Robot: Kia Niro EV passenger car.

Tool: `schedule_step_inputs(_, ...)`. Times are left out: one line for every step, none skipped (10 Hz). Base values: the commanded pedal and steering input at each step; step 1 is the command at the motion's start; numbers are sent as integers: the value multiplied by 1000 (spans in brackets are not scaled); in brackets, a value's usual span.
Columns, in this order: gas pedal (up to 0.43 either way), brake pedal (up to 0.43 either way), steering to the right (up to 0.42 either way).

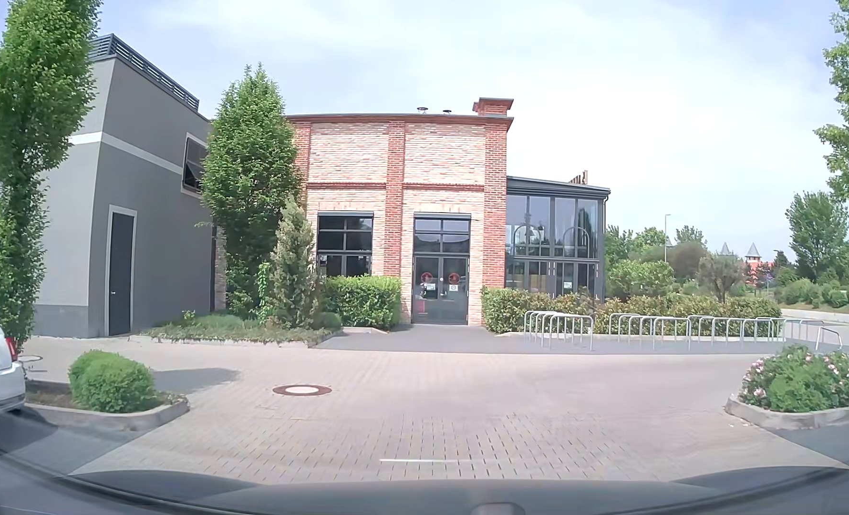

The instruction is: Follow the waypoints while adhering to traffic rules and regulations

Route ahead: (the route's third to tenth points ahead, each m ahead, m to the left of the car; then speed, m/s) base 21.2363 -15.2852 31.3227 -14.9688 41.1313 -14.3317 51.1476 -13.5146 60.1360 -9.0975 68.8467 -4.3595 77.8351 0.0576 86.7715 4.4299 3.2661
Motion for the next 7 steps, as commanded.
schedule_step_inputs(0, 116, 25)
schedule_step_inputs(0, 116, 25)
schedule_step_inputs(0, 116, 25)
schedule_step_inputs(0, 116, 28)
schedule_step_inputs(0, 110, 37)
schedule_step_inputs(0, 98, 47)
schedule_step_inputs(0, 73, 60)
